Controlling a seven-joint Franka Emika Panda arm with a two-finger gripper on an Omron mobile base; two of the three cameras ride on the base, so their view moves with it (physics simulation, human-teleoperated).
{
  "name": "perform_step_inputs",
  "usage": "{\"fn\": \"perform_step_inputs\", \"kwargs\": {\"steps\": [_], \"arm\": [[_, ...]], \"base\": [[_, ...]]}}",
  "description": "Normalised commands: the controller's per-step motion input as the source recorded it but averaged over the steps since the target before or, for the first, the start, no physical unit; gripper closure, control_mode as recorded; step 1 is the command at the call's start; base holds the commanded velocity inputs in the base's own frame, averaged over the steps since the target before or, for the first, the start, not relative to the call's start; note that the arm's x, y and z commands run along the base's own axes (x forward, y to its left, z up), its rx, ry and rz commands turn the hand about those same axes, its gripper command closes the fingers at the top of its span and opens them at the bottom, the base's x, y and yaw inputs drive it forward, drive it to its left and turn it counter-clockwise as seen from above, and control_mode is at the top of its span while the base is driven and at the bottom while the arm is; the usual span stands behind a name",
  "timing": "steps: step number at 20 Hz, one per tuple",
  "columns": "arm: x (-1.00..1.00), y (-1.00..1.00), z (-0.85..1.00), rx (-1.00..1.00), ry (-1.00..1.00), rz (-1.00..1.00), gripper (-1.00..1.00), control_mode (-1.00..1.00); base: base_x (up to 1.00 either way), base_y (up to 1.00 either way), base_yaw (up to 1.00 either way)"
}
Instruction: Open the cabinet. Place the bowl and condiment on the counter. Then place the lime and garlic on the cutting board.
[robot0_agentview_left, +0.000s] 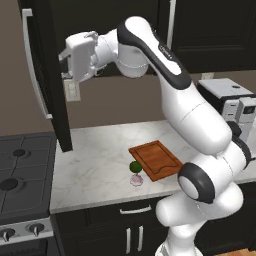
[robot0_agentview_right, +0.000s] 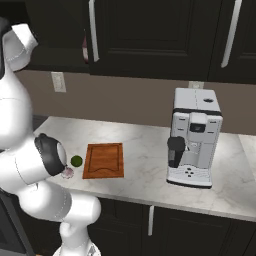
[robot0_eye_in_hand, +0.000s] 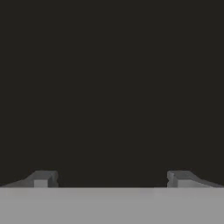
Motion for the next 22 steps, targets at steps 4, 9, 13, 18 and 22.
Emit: {"fn": "perform_step_inputs", "kwargs": {"steps": [4, 9, 13, 18, 22], "arm": [[0.0, -0.74, 0.0, 0.02, -0.43, 0.0, -1.0, -1.0], [-0.03, -0.86, 0.0, 0.09, -0.34, 0.0, -1.0, -1.0], [-0.46, -0.6, 0.0, 0.09, -0.17, -0.03, -1.0, -1.0], [-0.56, -0.34, -0.01, 0.03, -0.23, -0.08, -1.0, -1.0], [-0.05, 0.0, 0.0, 0.0, -0.18, -0.28, -1.0, -1.0]], "base": [[0.0, 0.0, 0.0], [0.0, 0.0, 0.0], [0.0, 0.0, 0.0], [0.0, 0.0, 0.0], [0.0, 0.0, 0.0]]}}
